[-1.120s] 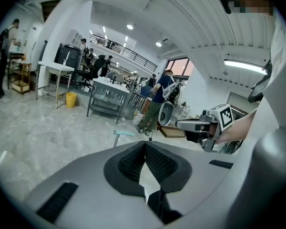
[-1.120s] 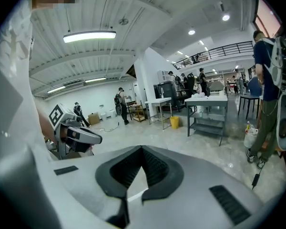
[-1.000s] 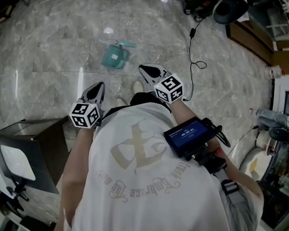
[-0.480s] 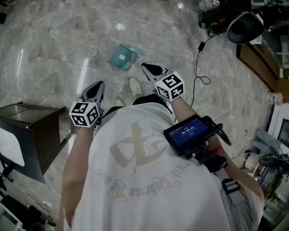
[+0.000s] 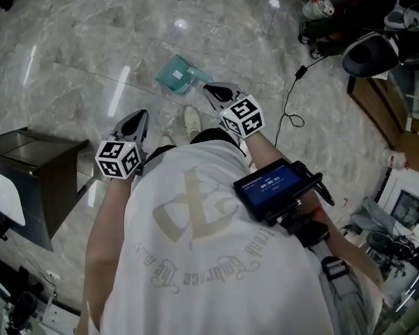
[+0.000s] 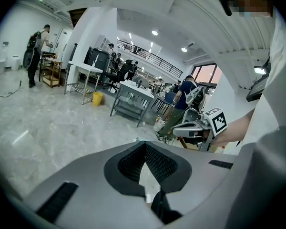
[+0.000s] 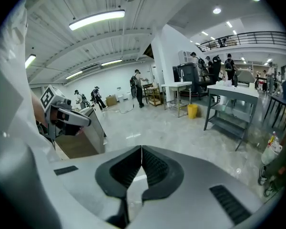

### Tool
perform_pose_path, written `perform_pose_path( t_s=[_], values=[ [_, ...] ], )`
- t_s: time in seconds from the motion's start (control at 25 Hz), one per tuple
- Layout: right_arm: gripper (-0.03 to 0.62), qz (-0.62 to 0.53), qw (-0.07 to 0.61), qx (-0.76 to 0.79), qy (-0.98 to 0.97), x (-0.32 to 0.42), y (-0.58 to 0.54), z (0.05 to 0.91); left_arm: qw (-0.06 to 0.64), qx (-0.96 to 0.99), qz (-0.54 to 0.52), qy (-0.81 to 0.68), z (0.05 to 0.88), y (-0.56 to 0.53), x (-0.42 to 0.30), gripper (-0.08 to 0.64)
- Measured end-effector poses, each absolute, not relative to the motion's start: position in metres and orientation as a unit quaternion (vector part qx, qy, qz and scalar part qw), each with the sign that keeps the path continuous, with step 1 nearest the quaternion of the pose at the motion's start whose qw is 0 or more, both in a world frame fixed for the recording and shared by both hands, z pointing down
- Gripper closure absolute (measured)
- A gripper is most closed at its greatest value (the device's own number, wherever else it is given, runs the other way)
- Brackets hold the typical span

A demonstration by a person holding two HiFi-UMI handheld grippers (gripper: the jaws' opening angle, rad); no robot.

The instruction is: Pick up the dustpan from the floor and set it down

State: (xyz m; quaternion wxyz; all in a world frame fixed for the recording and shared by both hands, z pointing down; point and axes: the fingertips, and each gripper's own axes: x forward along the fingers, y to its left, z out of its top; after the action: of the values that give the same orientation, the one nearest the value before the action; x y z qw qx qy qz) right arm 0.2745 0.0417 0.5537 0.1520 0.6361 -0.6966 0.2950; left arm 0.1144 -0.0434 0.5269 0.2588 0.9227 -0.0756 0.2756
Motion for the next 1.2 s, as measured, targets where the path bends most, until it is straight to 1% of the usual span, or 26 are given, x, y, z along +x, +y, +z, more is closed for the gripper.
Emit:
perform_pose_path(
  t_s=[0.36, 0.68, 0.96, 1.08, 1.2],
  values=[
    [0.575, 0.294, 0.242, 0.590, -0.712, 0.271, 0.032, 0.576, 0.264, 0.920, 0.268, -0.112, 0.515, -0.040, 0.099, 0.549],
    [0.567, 0.290, 0.289, 0.568, -0.714, 0.273, 0.033, 0.595, 0.269, 0.915, 0.263, -0.146, 0.515, -0.020, 0.082, 0.549],
    [0.458, 0.301, 0.332, 0.541, -0.712, 0.276, 0.032, 0.631, 0.273, 0.906, 0.264, -0.186, 0.521, -0.013, 0.070, 0.549],
    [0.425, 0.322, 0.354, 0.526, -0.703, 0.287, 0.016, 0.653, 0.286, 0.897, 0.272, -0.200, 0.526, -0.031, 0.074, 0.549],
    [0.410, 0.342, 0.370, 0.511, -0.697, 0.296, -0.001, 0.673, 0.296, 0.888, 0.280, -0.212, 0.530, -0.049, 0.078, 0.549]
  ],
)
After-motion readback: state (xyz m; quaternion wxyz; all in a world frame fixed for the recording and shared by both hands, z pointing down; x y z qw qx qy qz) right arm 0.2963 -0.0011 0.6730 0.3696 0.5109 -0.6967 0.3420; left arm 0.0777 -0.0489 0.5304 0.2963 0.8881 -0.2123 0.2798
